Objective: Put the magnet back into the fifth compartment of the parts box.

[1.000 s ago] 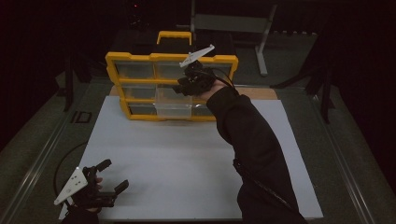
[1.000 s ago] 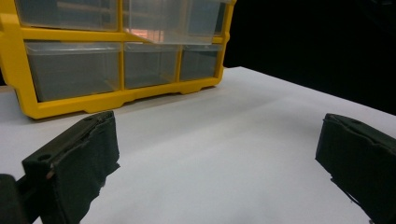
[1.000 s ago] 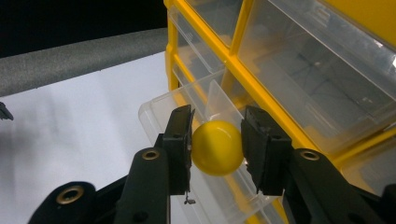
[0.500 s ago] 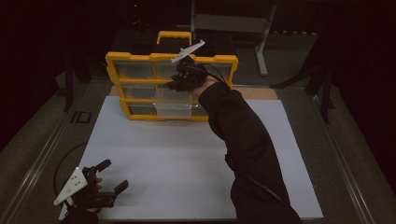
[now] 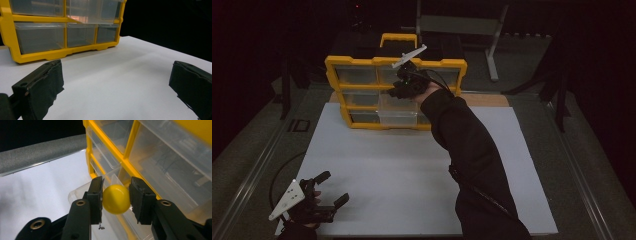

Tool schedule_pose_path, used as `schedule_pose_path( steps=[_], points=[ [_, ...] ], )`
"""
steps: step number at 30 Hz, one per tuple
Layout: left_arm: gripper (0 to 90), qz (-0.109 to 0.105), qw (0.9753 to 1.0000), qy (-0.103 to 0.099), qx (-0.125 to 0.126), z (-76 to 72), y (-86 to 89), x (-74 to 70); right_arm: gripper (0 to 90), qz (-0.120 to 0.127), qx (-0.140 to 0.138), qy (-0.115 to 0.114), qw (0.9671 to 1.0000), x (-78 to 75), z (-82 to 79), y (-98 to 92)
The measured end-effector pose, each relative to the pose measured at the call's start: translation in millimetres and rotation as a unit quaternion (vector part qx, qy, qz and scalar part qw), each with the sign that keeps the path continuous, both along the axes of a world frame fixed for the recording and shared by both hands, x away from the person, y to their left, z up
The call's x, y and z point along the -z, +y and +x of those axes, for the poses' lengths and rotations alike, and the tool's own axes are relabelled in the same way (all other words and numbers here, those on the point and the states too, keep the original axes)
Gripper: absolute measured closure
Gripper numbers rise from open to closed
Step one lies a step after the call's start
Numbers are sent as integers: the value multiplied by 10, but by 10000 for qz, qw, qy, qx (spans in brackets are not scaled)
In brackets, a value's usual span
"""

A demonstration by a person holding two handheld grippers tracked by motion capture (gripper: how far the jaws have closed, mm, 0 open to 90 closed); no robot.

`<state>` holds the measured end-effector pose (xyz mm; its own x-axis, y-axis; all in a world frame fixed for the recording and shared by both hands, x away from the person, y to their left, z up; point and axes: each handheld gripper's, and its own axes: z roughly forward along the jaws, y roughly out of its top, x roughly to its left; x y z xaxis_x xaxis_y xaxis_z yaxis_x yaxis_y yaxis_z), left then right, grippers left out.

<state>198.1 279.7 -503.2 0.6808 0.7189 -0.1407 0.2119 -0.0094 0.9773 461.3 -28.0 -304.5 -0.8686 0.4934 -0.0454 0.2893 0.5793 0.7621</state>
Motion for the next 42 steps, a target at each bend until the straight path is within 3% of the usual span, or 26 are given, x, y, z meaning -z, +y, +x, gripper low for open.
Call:
schedule_pose_path(
  steps=[19,28,35,42],
  points=[
    [0,15,10000,16,0,1,4,3,638,-136,95,295,9994,301,92,30],
    [0,19,10000,16,-5,-3,5,2,637,-346,162,452,9982,432,146,70],
    [0,15,10000,18,3,-1,8,3,637,-590,218,545,9965,445,169,122],
    [0,20,10000,19,9,1,9,5,636,-551,236,548,9967,397,157,138]
  ],
)
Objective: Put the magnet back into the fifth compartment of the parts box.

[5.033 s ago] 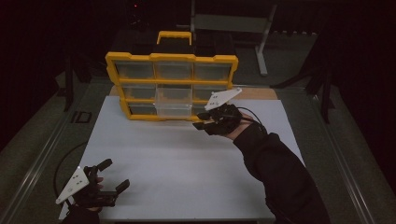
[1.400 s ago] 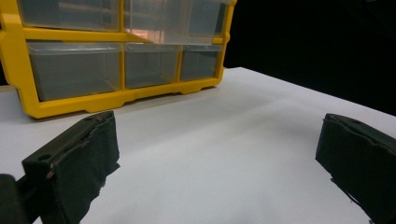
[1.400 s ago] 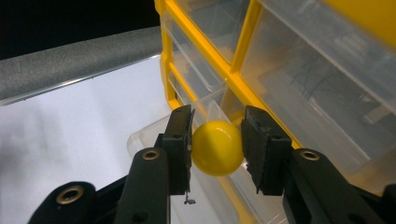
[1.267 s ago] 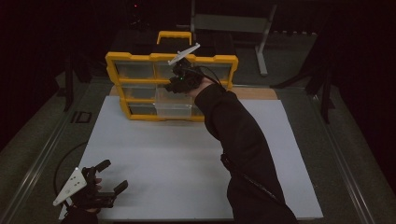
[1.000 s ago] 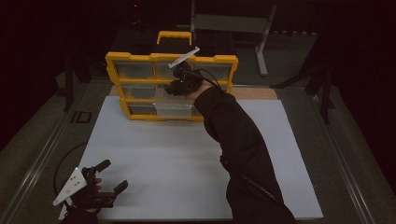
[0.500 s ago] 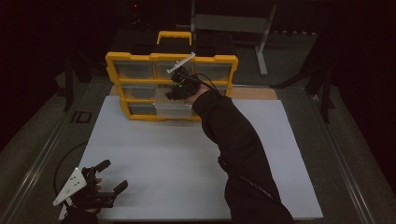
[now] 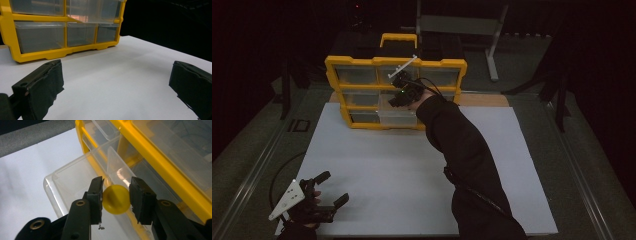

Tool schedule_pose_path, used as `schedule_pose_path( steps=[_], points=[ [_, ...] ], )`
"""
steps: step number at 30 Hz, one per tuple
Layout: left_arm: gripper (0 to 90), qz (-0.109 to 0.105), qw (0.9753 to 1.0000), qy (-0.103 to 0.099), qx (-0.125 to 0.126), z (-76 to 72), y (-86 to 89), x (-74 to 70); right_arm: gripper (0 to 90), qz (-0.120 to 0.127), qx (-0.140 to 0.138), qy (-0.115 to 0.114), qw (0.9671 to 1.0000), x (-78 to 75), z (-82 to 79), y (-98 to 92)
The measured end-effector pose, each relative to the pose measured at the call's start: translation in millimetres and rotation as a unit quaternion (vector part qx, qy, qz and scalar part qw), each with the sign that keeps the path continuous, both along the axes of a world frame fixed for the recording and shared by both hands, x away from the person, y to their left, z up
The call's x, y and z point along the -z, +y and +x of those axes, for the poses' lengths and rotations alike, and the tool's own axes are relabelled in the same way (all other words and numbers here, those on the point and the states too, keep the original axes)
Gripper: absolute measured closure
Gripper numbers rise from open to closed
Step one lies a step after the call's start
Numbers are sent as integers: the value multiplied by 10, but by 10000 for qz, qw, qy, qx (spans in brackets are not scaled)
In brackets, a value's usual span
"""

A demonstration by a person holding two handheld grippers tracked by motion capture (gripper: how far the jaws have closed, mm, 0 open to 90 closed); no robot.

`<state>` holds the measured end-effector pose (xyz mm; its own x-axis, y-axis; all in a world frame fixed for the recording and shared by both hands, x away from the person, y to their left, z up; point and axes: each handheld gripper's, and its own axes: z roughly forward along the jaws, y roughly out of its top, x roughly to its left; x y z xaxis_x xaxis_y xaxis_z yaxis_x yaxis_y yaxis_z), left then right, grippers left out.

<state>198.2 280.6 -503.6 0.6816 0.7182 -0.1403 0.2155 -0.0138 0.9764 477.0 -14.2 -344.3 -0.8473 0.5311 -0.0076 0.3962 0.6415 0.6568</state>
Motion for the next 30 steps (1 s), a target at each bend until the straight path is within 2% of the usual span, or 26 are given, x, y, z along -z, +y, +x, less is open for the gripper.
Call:
schedule_pose_path(
  steps=[7,10,17,19,23,29,30],
  points=[
    [0,4,10000,-1,5,0,-1,1,629,26,-22,10,10000,-28,-21,13],
    [0,-10,10000,-1,6,3,-1,2,562,59,-28,10,10000,-59,-41,11],
    [0,8,10000,1,3,1,-1,0,475,214,54,-1,9998,-144,-72,-25],
    [0,5,10000,0,2,2,-4,1,413,248,54,18,9997,-148,-78,-41],
    [0,8,10000,-1,2,1,-4,1,352,248,6,77,9997,-135,-91,-47],
    [0,18,10000,-10,6,1,-4,0,211,284,39,39,9996,-133,-121,-59],
    [0,18,10000,-10,6,1,-4,0,211,284,39,39,9996,-133,-121,-59]
  ],
)
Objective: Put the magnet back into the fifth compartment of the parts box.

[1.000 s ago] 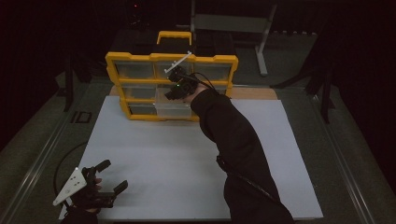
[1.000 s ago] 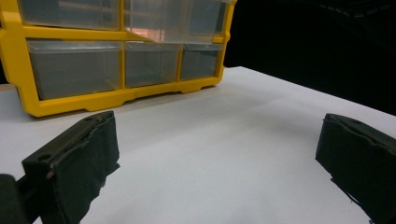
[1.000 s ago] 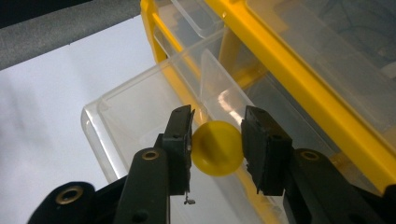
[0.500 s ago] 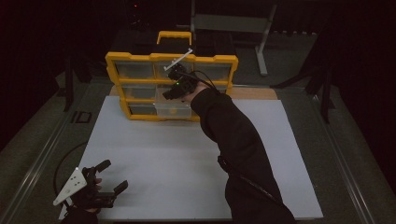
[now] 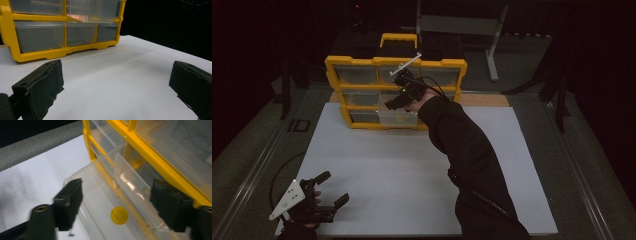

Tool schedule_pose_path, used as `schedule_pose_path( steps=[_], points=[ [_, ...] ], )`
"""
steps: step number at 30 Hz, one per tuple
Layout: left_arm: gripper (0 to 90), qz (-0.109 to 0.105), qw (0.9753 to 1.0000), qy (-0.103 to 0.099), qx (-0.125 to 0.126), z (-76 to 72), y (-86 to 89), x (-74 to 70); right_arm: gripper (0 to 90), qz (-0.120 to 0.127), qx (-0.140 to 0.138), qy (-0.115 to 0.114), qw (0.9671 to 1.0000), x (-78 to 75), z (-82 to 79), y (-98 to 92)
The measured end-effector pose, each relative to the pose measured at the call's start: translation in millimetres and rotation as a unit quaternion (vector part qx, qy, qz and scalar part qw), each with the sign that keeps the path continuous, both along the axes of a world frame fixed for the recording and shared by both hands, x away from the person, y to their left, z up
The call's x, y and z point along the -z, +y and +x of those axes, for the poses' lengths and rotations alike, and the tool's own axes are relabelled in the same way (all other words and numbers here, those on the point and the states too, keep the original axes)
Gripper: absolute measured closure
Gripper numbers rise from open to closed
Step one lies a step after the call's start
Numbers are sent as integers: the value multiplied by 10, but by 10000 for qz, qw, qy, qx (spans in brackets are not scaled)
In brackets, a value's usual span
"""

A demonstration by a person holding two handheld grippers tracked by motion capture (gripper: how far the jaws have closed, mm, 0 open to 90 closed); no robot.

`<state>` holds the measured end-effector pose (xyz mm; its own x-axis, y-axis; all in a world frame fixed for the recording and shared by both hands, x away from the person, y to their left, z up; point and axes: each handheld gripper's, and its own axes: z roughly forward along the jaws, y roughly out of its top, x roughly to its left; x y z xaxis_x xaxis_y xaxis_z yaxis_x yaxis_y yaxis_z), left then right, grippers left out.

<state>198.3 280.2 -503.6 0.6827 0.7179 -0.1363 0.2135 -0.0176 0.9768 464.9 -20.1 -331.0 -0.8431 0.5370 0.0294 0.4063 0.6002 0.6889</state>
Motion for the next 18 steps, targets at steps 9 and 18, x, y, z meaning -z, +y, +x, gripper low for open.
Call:
schedule_pose_path(
  steps=[9,18],
  points=[
    [0,-5,10000,4,1,-1,-4,1,83,209,118,-64,9997,10,-52,-95],
    [0,6,10000,8,-9,-1,-8,1,83,319,160,-104,9993,47,-86,-183]
  ],
)
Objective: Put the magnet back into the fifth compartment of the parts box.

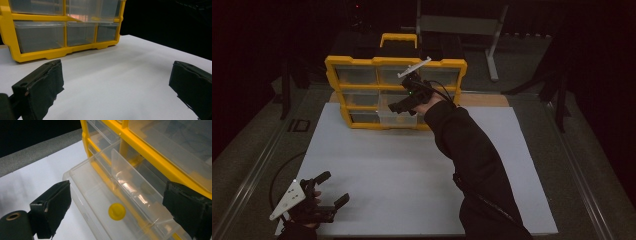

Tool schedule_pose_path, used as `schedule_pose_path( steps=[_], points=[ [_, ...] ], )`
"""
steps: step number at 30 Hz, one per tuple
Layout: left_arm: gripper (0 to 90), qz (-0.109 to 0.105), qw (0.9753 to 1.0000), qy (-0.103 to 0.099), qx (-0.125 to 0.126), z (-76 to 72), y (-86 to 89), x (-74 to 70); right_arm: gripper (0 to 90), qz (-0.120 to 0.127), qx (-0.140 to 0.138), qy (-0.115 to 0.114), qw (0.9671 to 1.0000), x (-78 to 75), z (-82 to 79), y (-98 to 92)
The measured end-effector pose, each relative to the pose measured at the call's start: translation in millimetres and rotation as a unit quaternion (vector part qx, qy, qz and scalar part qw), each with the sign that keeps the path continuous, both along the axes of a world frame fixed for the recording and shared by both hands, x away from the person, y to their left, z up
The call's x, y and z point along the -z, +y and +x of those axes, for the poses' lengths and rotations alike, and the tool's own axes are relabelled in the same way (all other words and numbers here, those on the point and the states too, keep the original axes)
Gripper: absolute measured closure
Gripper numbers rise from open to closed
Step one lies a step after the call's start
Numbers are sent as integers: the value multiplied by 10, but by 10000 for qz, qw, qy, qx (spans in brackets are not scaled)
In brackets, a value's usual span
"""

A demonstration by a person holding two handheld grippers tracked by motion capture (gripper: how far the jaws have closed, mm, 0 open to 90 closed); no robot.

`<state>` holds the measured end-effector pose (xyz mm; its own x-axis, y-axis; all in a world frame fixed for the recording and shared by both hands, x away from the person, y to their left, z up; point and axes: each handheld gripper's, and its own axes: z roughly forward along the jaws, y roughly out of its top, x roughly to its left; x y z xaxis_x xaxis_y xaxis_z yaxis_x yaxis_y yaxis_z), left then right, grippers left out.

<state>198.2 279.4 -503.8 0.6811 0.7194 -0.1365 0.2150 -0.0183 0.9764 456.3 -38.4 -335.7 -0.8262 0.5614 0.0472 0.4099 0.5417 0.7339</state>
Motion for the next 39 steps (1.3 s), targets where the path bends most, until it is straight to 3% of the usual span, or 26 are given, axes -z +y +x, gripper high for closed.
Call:
schedule_pose_path(
  steps=[7,25,39],
  points=[
    [0,-11,10000,4,3,6,-2,-1,89,-47,18,-270,9996,-11,-32,-42],
    [0,8,10000,8,5,6,-1,4,88,51,39,-291,9996,-12,-62,-155],
    [0,18,10000,15,-7,5,-2,5,88,139,119,-365,9992,-28,-157,-413]
  ],
)
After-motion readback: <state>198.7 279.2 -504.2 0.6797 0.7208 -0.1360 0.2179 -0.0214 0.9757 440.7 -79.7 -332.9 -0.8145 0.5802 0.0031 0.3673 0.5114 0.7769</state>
